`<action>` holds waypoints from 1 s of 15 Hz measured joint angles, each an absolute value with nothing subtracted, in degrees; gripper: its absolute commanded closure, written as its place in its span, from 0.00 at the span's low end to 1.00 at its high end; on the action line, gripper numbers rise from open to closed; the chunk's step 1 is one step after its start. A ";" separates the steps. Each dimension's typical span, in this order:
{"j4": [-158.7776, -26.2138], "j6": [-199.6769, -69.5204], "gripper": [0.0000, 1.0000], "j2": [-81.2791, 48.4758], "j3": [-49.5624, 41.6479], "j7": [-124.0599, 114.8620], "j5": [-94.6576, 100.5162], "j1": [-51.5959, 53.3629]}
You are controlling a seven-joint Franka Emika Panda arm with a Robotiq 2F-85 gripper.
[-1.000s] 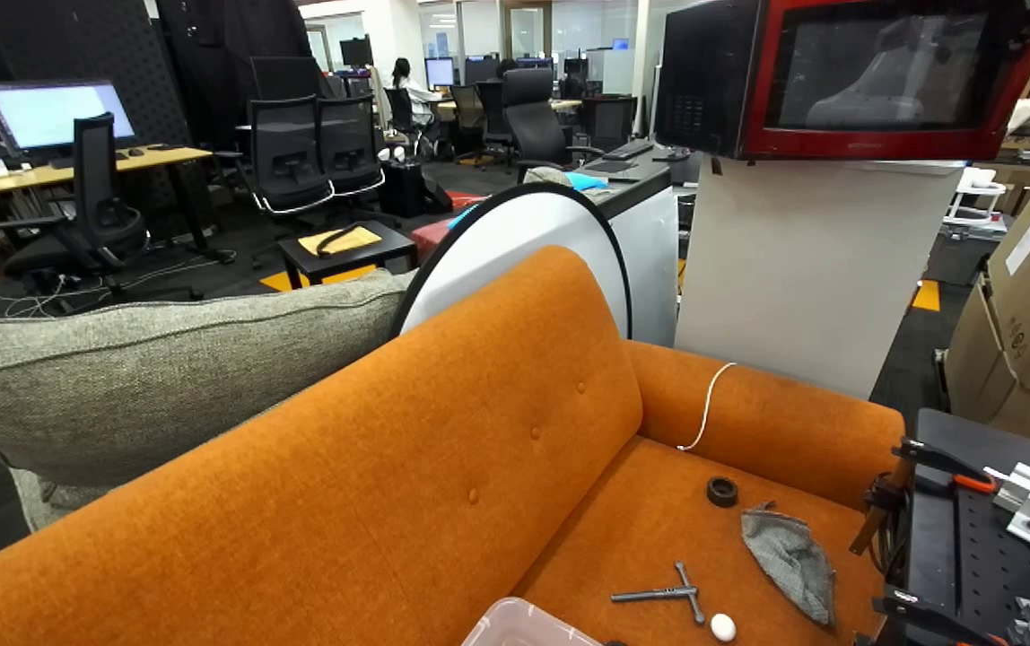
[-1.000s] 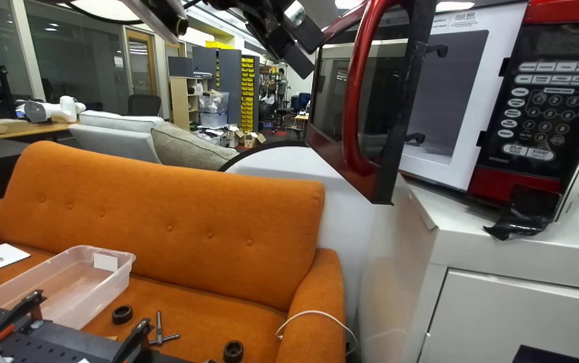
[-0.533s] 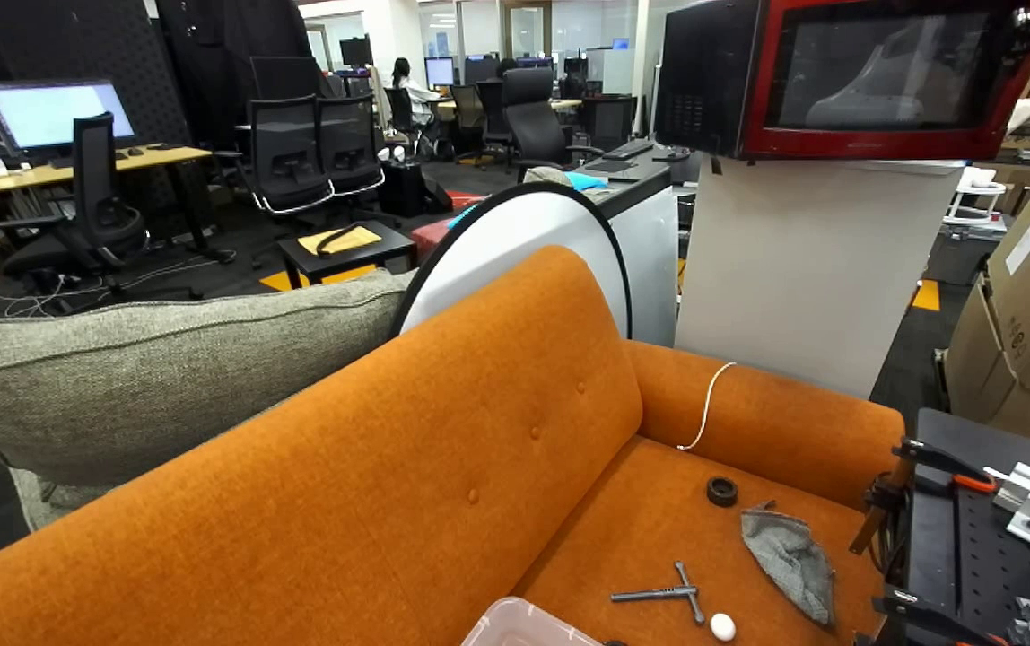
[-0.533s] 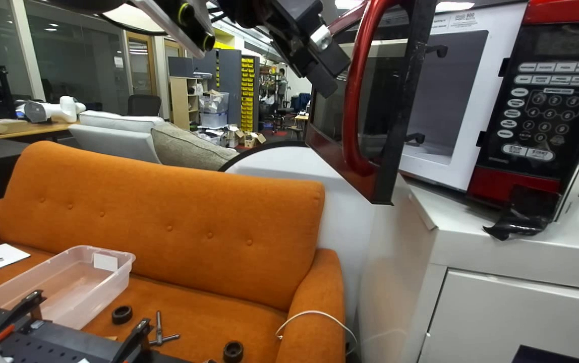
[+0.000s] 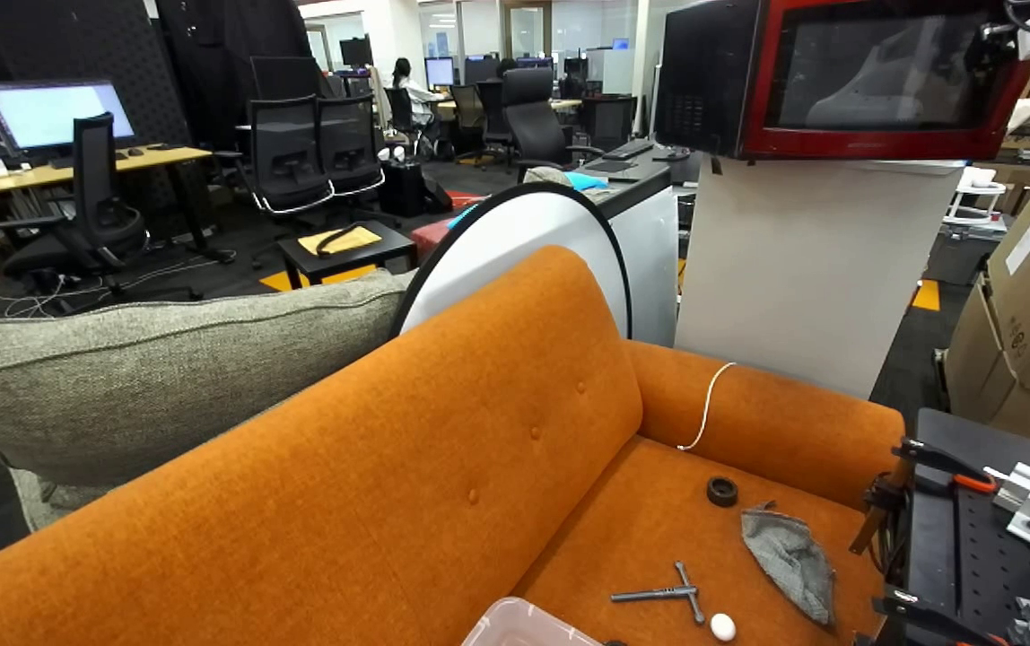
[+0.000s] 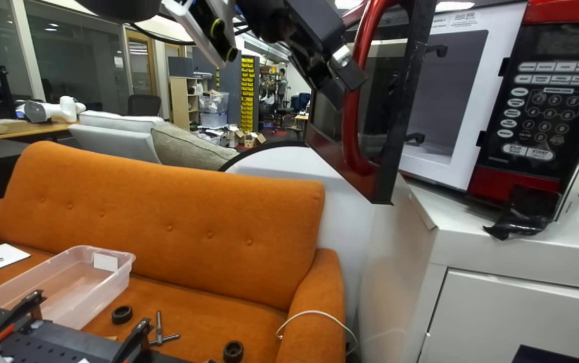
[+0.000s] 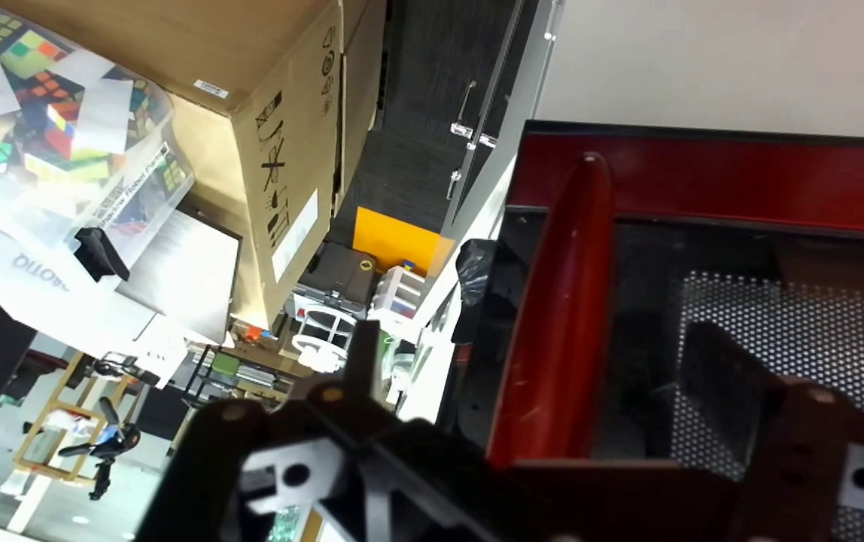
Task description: Close the microwave door
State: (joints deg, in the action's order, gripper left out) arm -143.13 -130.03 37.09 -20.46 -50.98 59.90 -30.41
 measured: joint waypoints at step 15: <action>-140.37 -129.98 0.84 32.29 -21.84 -47.15 53.14 -29.88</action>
